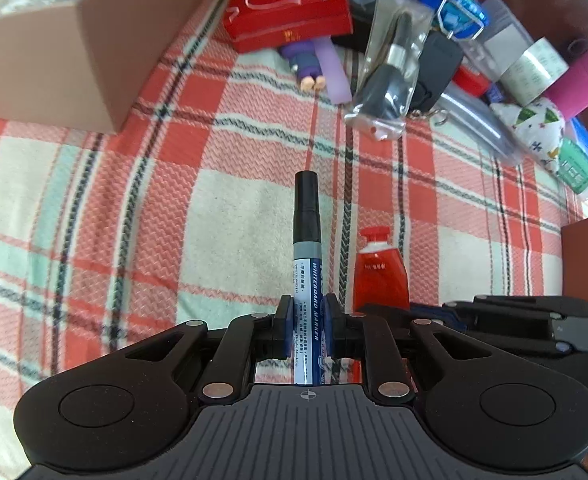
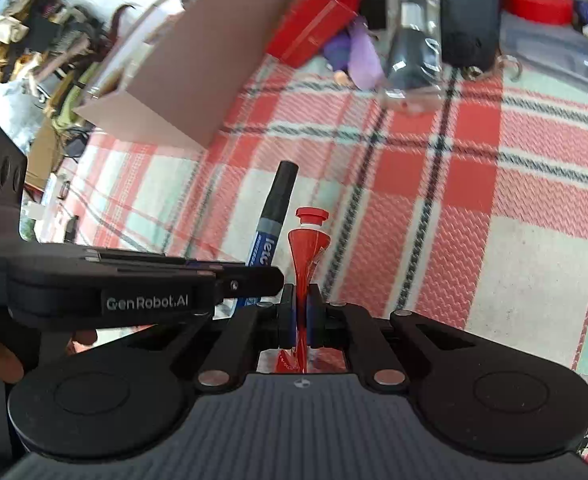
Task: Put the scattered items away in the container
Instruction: 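Lift the marker and red tube with both tools toward the box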
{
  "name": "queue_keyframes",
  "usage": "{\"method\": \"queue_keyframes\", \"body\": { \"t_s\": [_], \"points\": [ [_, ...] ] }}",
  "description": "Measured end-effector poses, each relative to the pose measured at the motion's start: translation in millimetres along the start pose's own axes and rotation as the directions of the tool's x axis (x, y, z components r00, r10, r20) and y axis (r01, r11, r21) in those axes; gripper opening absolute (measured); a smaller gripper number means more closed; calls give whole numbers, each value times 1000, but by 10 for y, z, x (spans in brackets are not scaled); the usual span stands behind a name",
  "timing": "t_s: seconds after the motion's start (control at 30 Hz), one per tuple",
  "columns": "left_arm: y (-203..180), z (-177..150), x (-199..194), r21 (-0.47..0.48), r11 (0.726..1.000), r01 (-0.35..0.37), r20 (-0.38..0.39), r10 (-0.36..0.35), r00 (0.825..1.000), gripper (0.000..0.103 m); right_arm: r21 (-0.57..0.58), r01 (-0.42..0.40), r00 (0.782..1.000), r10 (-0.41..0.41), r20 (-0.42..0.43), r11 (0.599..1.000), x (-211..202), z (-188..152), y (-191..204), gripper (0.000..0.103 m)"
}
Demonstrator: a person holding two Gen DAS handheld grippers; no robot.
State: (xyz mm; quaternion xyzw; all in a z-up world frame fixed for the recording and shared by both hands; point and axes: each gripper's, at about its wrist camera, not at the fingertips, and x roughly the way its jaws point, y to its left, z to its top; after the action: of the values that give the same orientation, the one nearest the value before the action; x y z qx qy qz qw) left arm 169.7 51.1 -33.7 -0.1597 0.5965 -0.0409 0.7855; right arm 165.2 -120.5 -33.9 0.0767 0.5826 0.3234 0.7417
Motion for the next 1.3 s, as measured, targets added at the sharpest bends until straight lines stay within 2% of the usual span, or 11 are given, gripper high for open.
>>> {"method": "queue_keyframes", "body": {
  "t_s": [0.33, 0.7, 0.83, 1.07, 1.3],
  "points": [
    [83, -42, -632, -41, 996, -77, 131, 82, 988, 11, -85, -105, 993, 109, 39, 991, -149, 187, 359, 6],
    [414, 183, -1223, -53, 996, -70, 260, 82, 962, 11, -190, -106, 988, 126, 93, 976, -268, 640, 968, 6],
    [655, 343, -1422, -38, 997, -62, 294, 70, 953, 11, -196, -111, 983, 136, 120, 974, -211, 886, 1240, 6],
    [1219, 826, -1686, 18, 999, -47, 330, 39, 943, 11, -191, -80, 975, 117, 191, 978, -5, 1378, 1756, 6],
    [1633, 1447, -1653, 101, 995, -26, 319, -7, 948, 11, -134, 12, 968, 22, 251, 991, 303, 1857, 2022, 6]
  ]
}}
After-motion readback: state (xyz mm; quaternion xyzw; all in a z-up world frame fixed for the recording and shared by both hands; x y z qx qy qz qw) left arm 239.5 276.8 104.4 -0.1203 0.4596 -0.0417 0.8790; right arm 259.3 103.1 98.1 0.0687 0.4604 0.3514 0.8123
